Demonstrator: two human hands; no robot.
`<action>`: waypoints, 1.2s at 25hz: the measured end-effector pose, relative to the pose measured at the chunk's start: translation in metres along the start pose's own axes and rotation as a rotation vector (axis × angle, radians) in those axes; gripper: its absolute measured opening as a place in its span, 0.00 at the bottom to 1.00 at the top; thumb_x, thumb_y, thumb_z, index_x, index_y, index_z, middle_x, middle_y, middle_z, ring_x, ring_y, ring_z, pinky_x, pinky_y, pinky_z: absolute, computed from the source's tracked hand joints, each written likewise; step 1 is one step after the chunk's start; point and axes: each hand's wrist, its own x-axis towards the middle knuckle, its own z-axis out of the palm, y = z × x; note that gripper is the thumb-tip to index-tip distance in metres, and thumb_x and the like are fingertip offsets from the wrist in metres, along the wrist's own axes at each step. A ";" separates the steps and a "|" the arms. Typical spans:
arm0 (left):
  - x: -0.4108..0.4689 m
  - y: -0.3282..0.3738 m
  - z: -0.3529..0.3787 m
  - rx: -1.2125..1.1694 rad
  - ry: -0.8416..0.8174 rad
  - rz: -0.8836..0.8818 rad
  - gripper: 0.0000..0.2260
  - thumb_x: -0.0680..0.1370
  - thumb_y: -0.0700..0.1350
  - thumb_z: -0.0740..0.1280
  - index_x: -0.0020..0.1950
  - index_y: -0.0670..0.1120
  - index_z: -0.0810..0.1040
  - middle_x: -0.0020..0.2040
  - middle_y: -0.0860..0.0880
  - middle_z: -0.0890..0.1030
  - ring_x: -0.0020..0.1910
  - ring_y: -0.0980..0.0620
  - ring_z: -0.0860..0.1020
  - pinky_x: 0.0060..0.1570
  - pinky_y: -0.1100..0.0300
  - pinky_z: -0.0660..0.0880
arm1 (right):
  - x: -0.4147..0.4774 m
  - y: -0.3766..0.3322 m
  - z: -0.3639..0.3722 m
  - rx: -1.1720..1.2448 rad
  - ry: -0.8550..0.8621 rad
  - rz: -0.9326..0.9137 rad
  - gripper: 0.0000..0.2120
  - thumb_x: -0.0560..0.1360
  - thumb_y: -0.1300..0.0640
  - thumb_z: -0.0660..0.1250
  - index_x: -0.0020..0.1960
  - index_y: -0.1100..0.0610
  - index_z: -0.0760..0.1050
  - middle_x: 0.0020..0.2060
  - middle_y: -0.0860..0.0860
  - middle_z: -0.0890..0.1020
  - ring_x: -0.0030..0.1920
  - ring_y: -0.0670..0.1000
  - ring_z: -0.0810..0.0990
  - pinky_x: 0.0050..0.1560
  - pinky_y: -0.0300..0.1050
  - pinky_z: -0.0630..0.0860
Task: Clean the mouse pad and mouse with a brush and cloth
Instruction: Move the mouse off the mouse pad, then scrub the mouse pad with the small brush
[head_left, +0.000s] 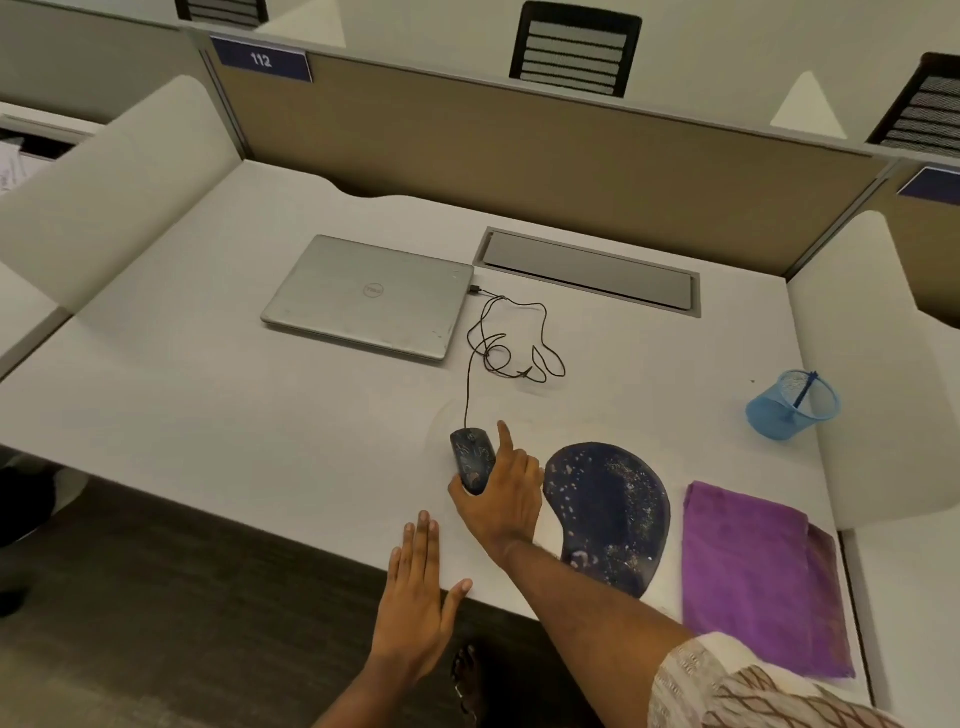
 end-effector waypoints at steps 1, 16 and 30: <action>0.000 0.000 0.000 -0.003 0.000 0.002 0.36 0.80 0.70 0.41 0.79 0.51 0.31 0.80 0.52 0.32 0.79 0.52 0.34 0.79 0.51 0.40 | -0.001 -0.002 0.003 0.002 -0.012 -0.002 0.46 0.66 0.33 0.65 0.78 0.47 0.52 0.54 0.52 0.75 0.54 0.53 0.73 0.59 0.56 0.75; 0.000 0.001 -0.002 0.008 -0.039 0.002 0.37 0.81 0.68 0.44 0.80 0.49 0.33 0.80 0.51 0.33 0.79 0.51 0.34 0.78 0.51 0.38 | -0.007 0.008 0.016 -0.073 -0.159 -0.052 0.49 0.67 0.31 0.65 0.79 0.47 0.47 0.64 0.53 0.72 0.64 0.55 0.70 0.71 0.64 0.63; -0.011 0.049 -0.009 -0.362 -0.004 -0.089 0.49 0.70 0.77 0.35 0.79 0.44 0.50 0.81 0.48 0.52 0.79 0.53 0.46 0.79 0.53 0.44 | 0.085 0.181 -0.195 0.130 0.421 0.022 0.19 0.76 0.44 0.67 0.65 0.46 0.70 0.60 0.46 0.76 0.59 0.49 0.75 0.47 0.47 0.78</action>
